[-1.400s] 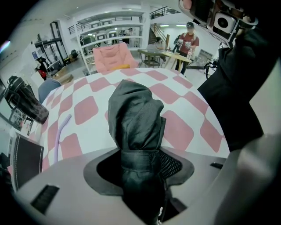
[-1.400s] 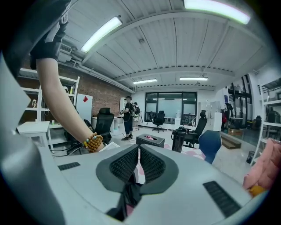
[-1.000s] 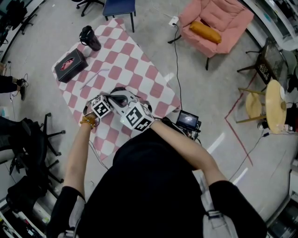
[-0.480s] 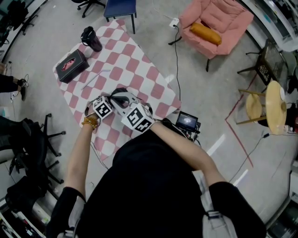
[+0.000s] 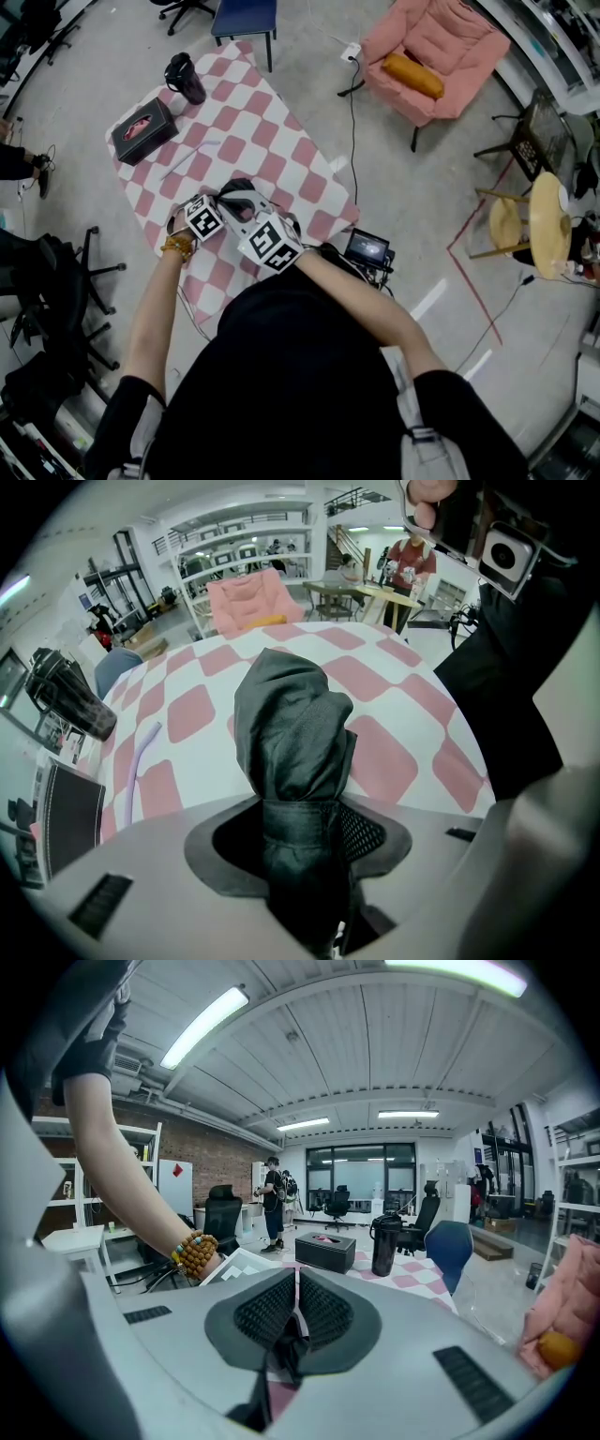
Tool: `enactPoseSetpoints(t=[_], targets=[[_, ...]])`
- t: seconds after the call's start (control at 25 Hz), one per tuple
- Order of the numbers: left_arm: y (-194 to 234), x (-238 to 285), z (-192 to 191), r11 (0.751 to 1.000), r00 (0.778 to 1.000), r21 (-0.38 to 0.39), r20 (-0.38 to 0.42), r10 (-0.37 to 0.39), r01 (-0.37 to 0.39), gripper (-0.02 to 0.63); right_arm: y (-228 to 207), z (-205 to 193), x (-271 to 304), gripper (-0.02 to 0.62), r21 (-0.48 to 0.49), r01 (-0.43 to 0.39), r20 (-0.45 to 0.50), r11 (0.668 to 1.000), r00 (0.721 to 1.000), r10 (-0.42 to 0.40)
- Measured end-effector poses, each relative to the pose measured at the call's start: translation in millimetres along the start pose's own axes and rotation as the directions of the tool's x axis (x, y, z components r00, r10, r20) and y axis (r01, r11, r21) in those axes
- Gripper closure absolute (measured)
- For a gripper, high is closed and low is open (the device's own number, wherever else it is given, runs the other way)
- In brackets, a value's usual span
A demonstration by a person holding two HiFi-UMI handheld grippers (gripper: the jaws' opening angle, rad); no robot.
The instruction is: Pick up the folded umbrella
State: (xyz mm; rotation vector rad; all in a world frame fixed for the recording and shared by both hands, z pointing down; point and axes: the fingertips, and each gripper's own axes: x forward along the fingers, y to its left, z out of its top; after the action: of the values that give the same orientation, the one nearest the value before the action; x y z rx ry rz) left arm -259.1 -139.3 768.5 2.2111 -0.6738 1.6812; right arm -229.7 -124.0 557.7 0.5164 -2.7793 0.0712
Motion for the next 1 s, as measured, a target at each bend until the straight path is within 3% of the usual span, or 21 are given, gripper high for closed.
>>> enactPoseSetpoints(t=[0.32, 0.6, 1.0], targets=[[-2.8, -1.5, -2.5, 0.999, 0.999, -0.016, -0.009, 0.034, -0.034, 0.403, -4.6, 1.2, -6.4, 0.577, 0.005, 0.014, 0.009, 1.000, 1.000, -0.014], [-16.5, -1.5, -0.1, 0.999, 1.000, -0.044, 0.004, 0.001, -0.001, 0.403, -9.7, 1.1, -8.3, 0.577, 0.017, 0.024, 0.011, 1.000, 1.000, -0.024], [-18.6, -12.5, 8.7, 0.995, 0.998, -0.102, 0.054, 0.018, -0.012, 0.403, -11.8, 1.0, -12.5, 0.577, 0.021, 0.024, 0.016, 0.999, 1.000, -0.025]])
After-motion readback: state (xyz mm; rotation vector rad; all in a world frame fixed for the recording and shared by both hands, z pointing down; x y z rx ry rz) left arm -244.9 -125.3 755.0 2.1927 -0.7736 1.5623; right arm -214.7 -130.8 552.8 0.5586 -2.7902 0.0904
